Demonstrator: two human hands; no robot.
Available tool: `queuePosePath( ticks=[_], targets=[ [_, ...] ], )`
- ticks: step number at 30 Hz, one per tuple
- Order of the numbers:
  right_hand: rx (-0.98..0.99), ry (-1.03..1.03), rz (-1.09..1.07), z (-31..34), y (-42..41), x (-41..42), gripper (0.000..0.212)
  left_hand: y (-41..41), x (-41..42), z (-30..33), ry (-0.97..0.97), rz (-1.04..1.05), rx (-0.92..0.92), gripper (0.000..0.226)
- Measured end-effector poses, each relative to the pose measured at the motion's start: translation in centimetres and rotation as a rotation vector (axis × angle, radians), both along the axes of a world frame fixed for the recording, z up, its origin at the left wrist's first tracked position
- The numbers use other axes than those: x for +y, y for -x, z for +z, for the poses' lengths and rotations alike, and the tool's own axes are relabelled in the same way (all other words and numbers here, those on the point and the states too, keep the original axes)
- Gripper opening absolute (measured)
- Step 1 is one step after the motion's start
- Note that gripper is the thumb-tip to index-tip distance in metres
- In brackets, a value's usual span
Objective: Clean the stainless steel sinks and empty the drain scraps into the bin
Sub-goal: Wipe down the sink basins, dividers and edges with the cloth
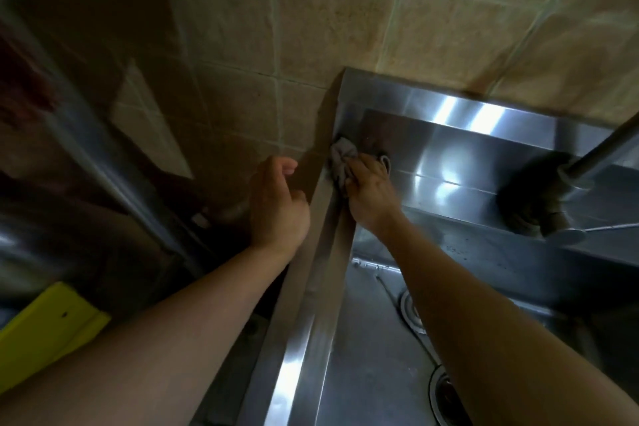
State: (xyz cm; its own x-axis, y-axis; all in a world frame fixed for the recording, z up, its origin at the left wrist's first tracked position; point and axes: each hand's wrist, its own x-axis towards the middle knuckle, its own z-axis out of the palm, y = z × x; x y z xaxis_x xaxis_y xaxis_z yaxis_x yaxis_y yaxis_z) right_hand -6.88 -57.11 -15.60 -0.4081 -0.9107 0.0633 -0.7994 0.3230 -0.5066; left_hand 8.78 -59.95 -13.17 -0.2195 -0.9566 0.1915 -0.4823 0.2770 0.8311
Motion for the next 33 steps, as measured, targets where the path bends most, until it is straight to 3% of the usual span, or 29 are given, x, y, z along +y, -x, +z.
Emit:
queuePosePath(
  ticks=[3, 10, 16, 19, 25, 31, 33],
  targets=[
    [-0.055, 0.039, 0.105, 0.1, -1.7, 0.7, 0.042, -2.2, 1.4, 0.3, -0.010, 0.027, -0.037, 0.039],
    [-0.034, 0.203, 0.245, 0.1, -9.5, 9.4, 0.049, -6.0, 4.3, 1.4, -0.039, 0.055, -0.092, 0.039],
    [0.037, -0.033, 0.140, 0.3, -4.1, 2.5, 0.069, -8.2, 6.3, 1.4, -0.072, -0.021, -0.124, 0.035],
    [0.065, -0.207, 0.084, 0.5, -3.6, 0.4, 0.051, -9.7, 7.4, 0.9, -0.113, -0.052, -0.126, 0.033],
    [0.036, -0.161, 0.119, 0.7, -8.5, 6.2, 0.046, -12.1, 9.4, 1.3, -0.231, -0.075, -0.188, 0.035],
    [-0.041, -0.121, 0.198, 1.1, -13.4, 12.3, 0.063, -15.0, 13.9, 0.8, -0.375, -0.181, -0.400, 0.062],
    [-0.056, -0.141, 0.186, 1.0, -14.8, 13.9, 0.055, -15.9, 14.9, 0.6, -0.408, -0.159, -0.436, 0.065]
  ],
)
